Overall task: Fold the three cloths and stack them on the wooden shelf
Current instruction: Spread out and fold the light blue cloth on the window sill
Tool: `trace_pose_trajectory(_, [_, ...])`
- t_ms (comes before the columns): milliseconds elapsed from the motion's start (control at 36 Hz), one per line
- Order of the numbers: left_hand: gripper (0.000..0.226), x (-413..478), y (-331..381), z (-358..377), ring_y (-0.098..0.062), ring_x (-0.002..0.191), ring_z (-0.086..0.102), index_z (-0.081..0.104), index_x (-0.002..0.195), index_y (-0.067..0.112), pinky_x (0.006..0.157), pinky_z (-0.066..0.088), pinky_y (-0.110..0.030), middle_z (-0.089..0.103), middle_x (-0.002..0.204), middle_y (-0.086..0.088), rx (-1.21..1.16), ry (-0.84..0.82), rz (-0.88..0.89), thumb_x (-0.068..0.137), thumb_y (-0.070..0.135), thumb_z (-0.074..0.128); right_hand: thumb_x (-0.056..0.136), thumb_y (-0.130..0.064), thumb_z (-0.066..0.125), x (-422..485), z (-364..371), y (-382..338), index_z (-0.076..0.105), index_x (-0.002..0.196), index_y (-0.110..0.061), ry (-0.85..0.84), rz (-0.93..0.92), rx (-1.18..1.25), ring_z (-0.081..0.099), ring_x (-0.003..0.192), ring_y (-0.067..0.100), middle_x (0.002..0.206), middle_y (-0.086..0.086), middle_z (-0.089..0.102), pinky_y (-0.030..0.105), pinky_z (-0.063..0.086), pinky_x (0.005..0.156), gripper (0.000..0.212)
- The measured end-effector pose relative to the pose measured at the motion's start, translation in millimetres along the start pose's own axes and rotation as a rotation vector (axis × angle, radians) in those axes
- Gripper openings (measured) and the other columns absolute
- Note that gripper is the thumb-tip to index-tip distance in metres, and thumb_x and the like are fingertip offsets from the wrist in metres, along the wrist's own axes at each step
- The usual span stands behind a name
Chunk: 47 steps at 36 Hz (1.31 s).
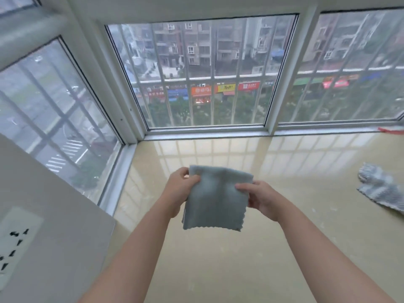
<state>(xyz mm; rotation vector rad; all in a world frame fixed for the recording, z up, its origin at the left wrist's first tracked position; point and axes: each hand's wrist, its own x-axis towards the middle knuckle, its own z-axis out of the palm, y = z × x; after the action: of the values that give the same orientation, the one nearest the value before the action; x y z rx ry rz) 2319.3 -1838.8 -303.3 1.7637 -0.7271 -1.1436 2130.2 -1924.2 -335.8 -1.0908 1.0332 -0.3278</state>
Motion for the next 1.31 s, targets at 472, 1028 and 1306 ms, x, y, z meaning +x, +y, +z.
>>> trace_pose_trajectory(472, [0.021, -65, 152, -37, -0.021, 0.068, 0.063, 0.06, 0.108, 0.004, 0.057, 0.054, -0.026, 0.067, 0.082, -0.011, -0.464, -0.076, 0.102, 0.093, 0.018, 0.053, 0.07, -0.017, 0.067, -92, 11, -148, 0.067, 0.098, -0.002, -0.477, -0.389, 0.187, 0.06, 0.057, 0.021, 0.073, 0.009, 0.064, 0.027, 0.045, 0.049, 0.031])
trace_pose_trajectory(1028, [0.056, -94, 189, -27, -0.032, 0.073, 0.069, 0.073, 0.091, -0.001, 0.061, 0.057, -0.04, 0.07, 0.081, -0.018, -1.064, -0.615, 0.39, 0.046, 0.029, 0.089, 0.091, -0.019, 0.047, -140, 12, -214, 0.068, 0.077, -0.007, -0.211, -0.427, 0.515, 0.064, 0.048, 0.016, 0.057, 0.004, 0.065, 0.023, 0.051, 0.047, 0.028])
trace_pose_trajectory(1306, [0.066, -117, 193, -6, -0.038, 0.09, 0.067, 0.067, 0.106, -0.007, 0.073, 0.055, -0.052, 0.065, 0.108, -0.022, -1.388, -0.62, 0.463, 0.051, 0.025, 0.082, 0.095, -0.052, 0.03, -184, 16, -200, 0.033, 0.141, 0.0, -0.146, -0.827, 0.727, 0.044, 0.126, 0.033, 0.134, 0.023, 0.048, 0.04, 0.032, 0.105, 0.069])
